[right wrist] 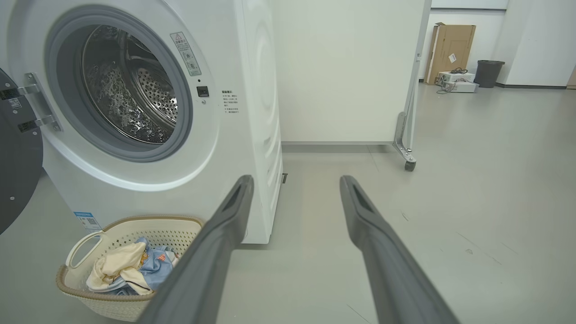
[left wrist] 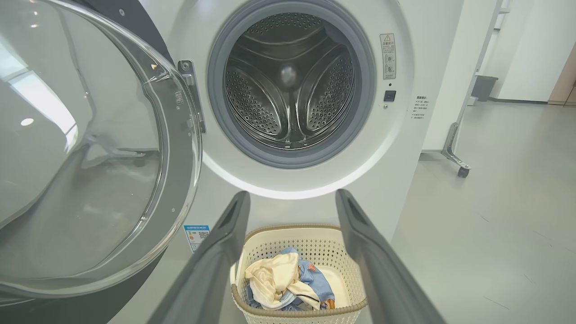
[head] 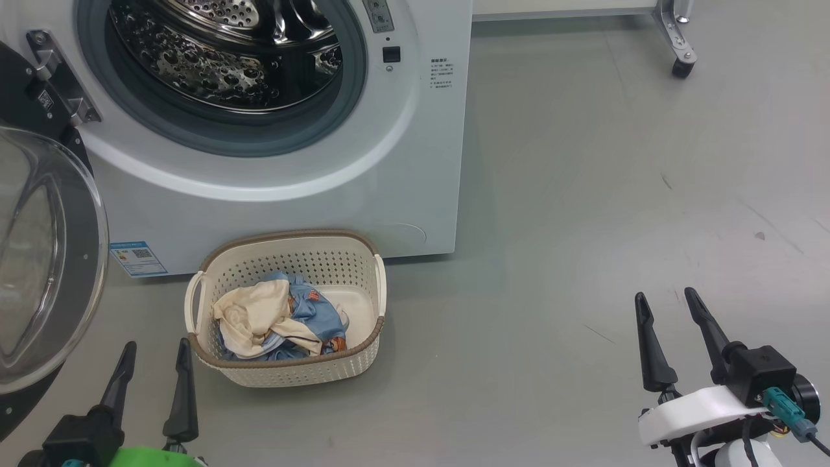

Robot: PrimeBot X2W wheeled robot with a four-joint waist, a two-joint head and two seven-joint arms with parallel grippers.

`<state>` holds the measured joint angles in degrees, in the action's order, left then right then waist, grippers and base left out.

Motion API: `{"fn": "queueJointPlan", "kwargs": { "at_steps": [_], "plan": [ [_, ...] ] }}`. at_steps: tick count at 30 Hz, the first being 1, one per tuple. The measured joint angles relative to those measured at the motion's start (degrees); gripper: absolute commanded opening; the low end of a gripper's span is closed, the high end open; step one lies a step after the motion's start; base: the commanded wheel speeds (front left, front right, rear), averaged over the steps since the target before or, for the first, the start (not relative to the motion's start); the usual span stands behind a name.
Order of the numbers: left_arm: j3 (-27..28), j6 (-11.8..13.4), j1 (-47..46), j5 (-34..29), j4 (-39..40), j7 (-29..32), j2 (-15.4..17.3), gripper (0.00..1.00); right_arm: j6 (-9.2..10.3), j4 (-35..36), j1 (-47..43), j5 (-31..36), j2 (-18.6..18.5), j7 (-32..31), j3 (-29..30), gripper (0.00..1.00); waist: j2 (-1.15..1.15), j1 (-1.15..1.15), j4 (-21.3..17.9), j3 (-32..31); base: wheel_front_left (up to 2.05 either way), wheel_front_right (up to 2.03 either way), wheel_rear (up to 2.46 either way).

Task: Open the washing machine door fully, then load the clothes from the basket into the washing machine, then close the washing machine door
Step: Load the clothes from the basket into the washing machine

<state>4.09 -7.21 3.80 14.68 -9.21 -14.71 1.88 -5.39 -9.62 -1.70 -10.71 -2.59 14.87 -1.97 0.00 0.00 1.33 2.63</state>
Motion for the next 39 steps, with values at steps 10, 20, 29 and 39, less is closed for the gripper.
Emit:
{"fn": "queueJointPlan", "kwargs": {
  "at_steps": [10, 20, 29, 39],
  "plan": [
    [0.81, 0.0, -0.03, -0.01, 0.2, 0.0, 0.0, 1.0, 0.0, 0.03, 0.0, 0.01, 0.04, 0.0, -0.01, 1.0, 0.0, 0.0, 0.3, 0.27, 0.0, 0.0, 0.0],
    [0.81, 0.0, -0.03, 0.0, 0.05, 0.0, 0.0, 1.0, 0.0, 0.01, 0.0, 0.0, 0.09, 0.0, -0.01, 1.0, 0.0, 0.0, 0.41, 0.04, 0.02, -0.02, 0.0],
    [1.25, 0.0, -0.03, 0.14, -0.22, 0.0, 0.0, 1.0, -0.01, -0.03, -0.01, 0.0, 0.18, 0.01, -0.08, 1.0, 0.0, 0.0, 0.57, -0.06, 0.31, -0.31, 0.0],
    [1.55, 0.0, -0.02, 0.14, -0.27, 0.0, 0.0, 1.0, -0.01, -0.19, -0.02, 0.0, 0.23, 0.0, -0.13, 1.0, 0.0, 0.0, 0.86, -0.33, 0.71, -0.71, 0.0]
  ]
}}
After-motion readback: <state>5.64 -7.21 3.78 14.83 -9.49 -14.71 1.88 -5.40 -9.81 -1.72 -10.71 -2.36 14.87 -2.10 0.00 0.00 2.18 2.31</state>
